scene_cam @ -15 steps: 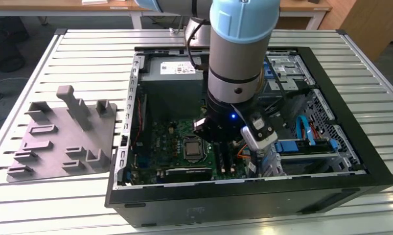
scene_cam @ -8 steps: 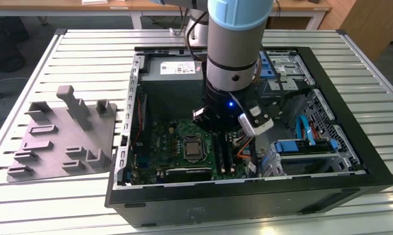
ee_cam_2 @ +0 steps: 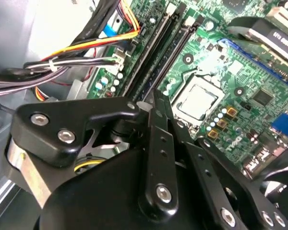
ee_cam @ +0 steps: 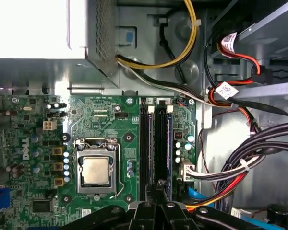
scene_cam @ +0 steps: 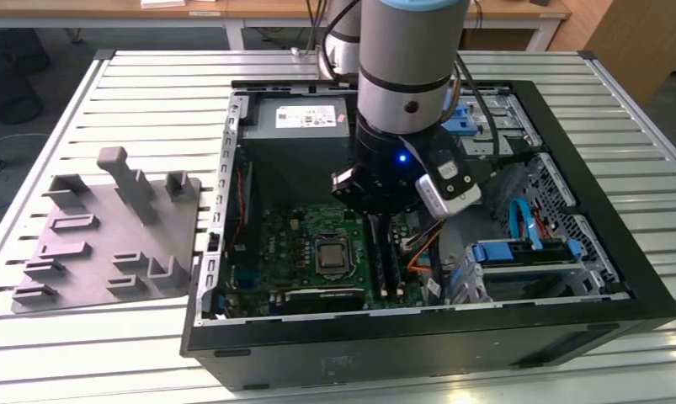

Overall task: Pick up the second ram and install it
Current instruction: 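Press down the second ram until it locks into place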

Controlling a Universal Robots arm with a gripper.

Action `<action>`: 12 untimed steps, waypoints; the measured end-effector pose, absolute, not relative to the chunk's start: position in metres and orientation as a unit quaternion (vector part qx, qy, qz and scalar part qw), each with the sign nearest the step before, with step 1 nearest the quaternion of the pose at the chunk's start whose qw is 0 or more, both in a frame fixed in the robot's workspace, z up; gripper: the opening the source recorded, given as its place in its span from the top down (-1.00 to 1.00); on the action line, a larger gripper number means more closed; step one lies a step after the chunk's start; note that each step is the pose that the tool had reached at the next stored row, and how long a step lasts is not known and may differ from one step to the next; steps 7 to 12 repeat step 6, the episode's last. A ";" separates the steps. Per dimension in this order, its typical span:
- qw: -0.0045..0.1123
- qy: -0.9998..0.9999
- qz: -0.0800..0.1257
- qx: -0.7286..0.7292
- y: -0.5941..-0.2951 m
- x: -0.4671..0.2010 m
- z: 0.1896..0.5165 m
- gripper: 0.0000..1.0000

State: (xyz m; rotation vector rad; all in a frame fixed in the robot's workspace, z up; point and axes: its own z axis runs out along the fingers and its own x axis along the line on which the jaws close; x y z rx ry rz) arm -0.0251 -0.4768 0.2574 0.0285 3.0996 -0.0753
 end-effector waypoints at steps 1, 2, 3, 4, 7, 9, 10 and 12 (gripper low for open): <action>0.020 0.999 -0.024 0.009 -0.477 -0.025 0.257 0.80; 0.021 0.999 -0.024 0.009 -0.477 -0.025 0.257 0.80; 0.020 0.999 -0.024 0.009 -0.477 -0.025 0.258 0.80; 0.020 0.999 -0.024 0.009 -0.477 -0.025 0.258 0.80; 0.020 0.999 -0.024 0.009 -0.477 -0.025 0.258 0.80; 0.020 0.999 -0.024 0.009 -0.477 -0.025 0.258 0.80; 0.020 0.999 -0.024 0.009 -0.477 -0.025 0.258 0.80; 0.020 0.999 -0.024 0.009 -0.477 -0.025 0.258 0.80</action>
